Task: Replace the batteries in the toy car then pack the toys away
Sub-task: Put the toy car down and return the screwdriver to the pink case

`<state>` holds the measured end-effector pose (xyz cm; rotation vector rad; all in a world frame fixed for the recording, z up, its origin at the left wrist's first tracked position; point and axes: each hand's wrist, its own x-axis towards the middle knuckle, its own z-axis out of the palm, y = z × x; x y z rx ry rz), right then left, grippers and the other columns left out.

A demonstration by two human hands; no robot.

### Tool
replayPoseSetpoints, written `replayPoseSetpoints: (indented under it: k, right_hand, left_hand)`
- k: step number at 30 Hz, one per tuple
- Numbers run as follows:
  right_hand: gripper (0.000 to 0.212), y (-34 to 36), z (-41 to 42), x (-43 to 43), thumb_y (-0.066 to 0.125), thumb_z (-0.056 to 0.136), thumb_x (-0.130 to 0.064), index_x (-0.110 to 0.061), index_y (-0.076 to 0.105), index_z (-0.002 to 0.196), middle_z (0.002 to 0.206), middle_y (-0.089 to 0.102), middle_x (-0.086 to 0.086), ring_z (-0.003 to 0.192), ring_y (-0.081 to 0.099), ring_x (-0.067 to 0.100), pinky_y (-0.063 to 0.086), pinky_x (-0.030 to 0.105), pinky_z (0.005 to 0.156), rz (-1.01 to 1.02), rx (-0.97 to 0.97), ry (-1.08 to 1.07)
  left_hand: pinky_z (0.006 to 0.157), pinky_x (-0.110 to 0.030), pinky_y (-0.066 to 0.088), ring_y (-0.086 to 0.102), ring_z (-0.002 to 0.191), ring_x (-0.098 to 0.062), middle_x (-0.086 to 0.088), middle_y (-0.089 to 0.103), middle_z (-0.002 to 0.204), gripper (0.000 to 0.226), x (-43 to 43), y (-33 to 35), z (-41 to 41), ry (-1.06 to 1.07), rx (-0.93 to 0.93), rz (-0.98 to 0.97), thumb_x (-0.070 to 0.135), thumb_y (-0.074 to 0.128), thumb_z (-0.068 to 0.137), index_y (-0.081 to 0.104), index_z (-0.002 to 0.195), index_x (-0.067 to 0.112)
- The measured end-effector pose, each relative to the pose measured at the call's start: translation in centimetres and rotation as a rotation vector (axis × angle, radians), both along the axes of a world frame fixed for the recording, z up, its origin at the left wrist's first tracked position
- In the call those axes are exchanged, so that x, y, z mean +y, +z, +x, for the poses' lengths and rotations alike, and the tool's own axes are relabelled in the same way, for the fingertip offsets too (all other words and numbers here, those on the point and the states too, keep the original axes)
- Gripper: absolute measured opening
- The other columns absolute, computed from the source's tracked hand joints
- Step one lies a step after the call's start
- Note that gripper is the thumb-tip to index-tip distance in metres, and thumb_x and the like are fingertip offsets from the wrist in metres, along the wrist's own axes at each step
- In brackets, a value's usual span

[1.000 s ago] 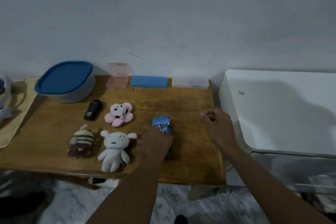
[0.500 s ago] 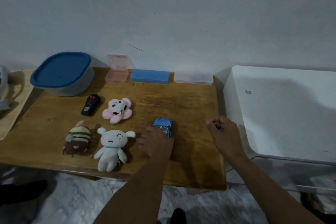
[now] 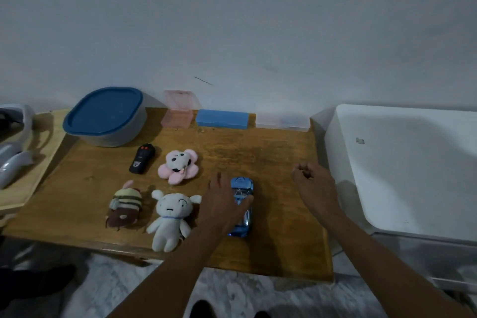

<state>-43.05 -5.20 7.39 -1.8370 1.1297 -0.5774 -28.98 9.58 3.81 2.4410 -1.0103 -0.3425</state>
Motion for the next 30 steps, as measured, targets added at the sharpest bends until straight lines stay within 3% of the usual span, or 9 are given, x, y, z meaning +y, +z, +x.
replayPoseSetpoints:
  k: [2,5,9,11,14,18,23,27,30]
  right_hand:
    - [0.016,0.9,1.5,0.2,0.055,0.094,-0.020,-0.018,0.069,0.101,0.095,0.066,-0.006,0.081,0.057,0.001,0.040,0.014,0.065,-0.033,0.039,0.038]
    - [0.019,2.2,4.1,1.0,0.055,0.094,-0.018,-0.015,0.070,0.104,0.091,0.062,-0.010,0.072,0.051,-0.008,0.032,0.006,0.058,-0.092,0.062,0.094]
    - [0.020,3.2,8.9,2.5,0.056,0.092,-0.013,-0.011,0.071,0.105,0.088,0.062,-0.007,0.066,0.051,-0.005,0.040,0.001,0.052,-0.122,0.053,0.163]
    - [0.021,3.3,11.7,3.3,0.058,0.092,-0.014,-0.010,0.070,0.109,0.092,0.067,-0.003,0.067,0.053,0.000,0.040,0.003,0.052,-0.136,0.054,0.196]
    - [0.023,3.7,16.3,4.3,0.059,0.091,-0.020,-0.014,0.070,0.110,0.105,0.071,0.001,0.085,0.059,0.009,0.041,0.017,0.068,-0.169,0.106,0.226]
    - [0.019,4.0,22.9,5.2,0.063,0.088,-0.018,-0.008,0.072,0.102,0.100,0.072,0.005,0.088,0.064,0.016,0.040,0.019,0.069,-0.222,0.120,0.244]
    - [0.017,4.2,30.5,5.7,0.067,0.085,-0.018,-0.008,0.074,0.098,0.094,0.074,0.007,0.091,0.066,0.020,0.049,0.028,0.076,-0.240,0.192,0.242]
    - [0.020,4.0,35.2,5.2,0.071,0.082,-0.020,-0.012,0.073,0.100,0.095,0.072,0.008,0.093,0.065,0.022,0.037,0.022,0.067,-0.236,0.263,0.224]
    - [0.022,3.5,38.1,4.5,0.069,0.085,-0.019,-0.012,0.072,0.105,0.101,0.071,0.008,0.096,0.063,0.022,0.035,0.020,0.070,-0.251,0.319,0.232]
  left_hand:
    - [0.091,-0.023,0.038,0.045,0.119,-0.015,0.000,0.047,0.129,0.058,1.2,1.2,1.5,-0.096,-0.047,-0.076,0.047,0.065,0.083,0.042,0.130,0.021]
    - [0.092,-0.022,0.039,0.047,0.117,-0.011,0.003,0.052,0.128,0.050,3.0,3.0,3.9,-0.174,-0.100,-0.137,0.035,0.067,0.085,0.049,0.129,0.021]
    - [0.090,-0.027,0.046,0.053,0.111,-0.011,0.004,0.057,0.122,0.044,5.0,4.0,9.0,-0.199,-0.154,-0.185,0.034,0.065,0.085,0.054,0.125,0.020]
    - [0.086,-0.025,0.045,0.054,0.108,-0.012,0.007,0.058,0.117,0.037,5.4,4.5,11.9,-0.210,-0.204,-0.179,0.038,0.063,0.086,0.058,0.118,0.020]
    - [0.081,-0.022,0.041,0.058,0.104,-0.015,0.002,0.060,0.119,0.043,5.9,5.3,16.3,-0.178,-0.252,-0.182,0.042,0.063,0.084,0.059,0.120,0.018]
    - [0.072,-0.020,0.042,0.063,0.095,-0.022,-0.004,0.062,0.116,0.045,5.9,5.5,22.6,-0.218,-0.285,-0.155,0.040,0.065,0.083,0.060,0.120,0.014]
    - [0.082,-0.026,0.047,0.058,0.108,-0.020,-0.004,0.056,0.125,0.049,5.1,4.5,29.7,-0.271,-0.223,-0.173,0.036,0.067,0.085,0.053,0.128,0.017]
    - [0.093,-0.025,0.045,0.050,0.116,-0.015,0.001,0.049,0.135,0.052,3.7,3.1,33.5,-0.308,-0.144,-0.179,0.039,0.062,0.089,0.045,0.135,0.022]
    - [0.098,-0.025,0.040,0.045,0.123,-0.016,0.000,0.046,0.139,0.054,2.4,1.4,35.5,-0.302,-0.134,-0.155,0.040,0.058,0.091,0.041,0.139,0.021]
